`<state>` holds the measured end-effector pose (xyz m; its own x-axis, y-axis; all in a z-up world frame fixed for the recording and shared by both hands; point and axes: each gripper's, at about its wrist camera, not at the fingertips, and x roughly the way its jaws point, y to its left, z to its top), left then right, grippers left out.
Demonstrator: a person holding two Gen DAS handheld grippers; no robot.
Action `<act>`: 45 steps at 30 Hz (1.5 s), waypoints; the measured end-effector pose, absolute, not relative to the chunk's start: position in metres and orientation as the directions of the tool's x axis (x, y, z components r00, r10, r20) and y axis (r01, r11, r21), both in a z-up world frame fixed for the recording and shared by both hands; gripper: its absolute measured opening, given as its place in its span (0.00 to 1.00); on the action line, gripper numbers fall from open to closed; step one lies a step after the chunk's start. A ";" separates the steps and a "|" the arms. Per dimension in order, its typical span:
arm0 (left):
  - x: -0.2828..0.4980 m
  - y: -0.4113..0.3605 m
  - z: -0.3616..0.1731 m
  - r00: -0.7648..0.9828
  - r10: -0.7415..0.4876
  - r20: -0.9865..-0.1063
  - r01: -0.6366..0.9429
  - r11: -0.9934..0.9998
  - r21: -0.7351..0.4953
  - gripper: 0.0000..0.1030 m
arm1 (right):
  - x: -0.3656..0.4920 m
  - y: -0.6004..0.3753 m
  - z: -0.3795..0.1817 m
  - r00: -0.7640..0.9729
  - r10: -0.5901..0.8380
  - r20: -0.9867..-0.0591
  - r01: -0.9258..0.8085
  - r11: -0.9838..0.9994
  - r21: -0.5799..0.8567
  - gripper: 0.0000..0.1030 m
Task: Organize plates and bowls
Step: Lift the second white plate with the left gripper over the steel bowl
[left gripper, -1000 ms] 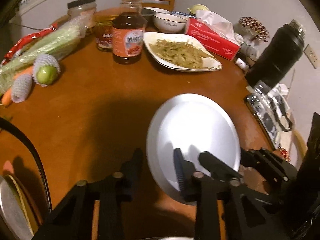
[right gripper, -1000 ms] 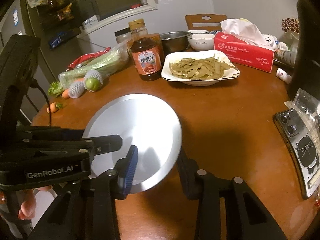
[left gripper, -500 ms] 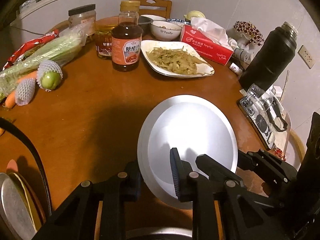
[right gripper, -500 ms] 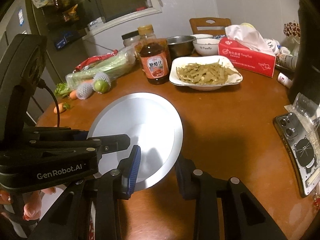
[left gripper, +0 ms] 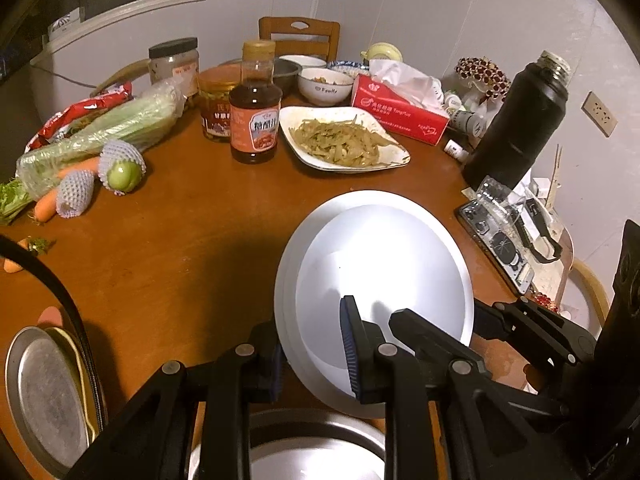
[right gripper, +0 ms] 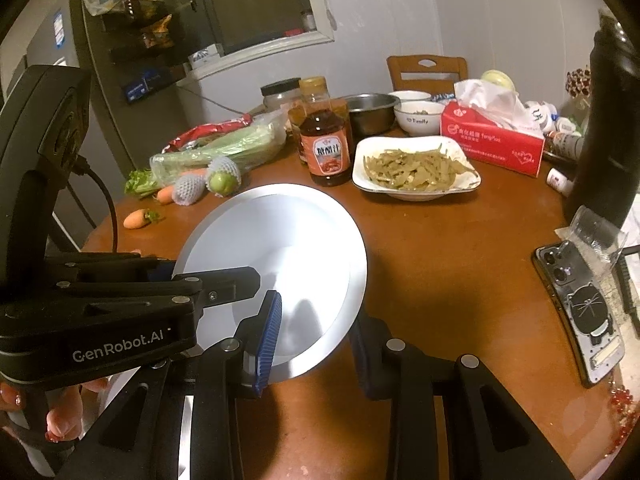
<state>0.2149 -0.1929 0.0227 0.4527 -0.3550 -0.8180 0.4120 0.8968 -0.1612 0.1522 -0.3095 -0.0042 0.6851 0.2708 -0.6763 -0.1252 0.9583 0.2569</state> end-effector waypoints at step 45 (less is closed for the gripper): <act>0.111 -0.123 0.081 0.610 -0.341 -0.715 0.359 0.924 -0.134 0.24 | 0.065 -0.249 0.060 0.755 0.306 -0.581 -0.263 0.952 0.159 0.33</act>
<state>0.1110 -0.1232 0.0808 0.6101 -0.3406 -0.7154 0.3588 0.9238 -0.1338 0.0646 -0.2495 0.0599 0.7547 0.3056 -0.5805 -0.2633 0.9516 0.1586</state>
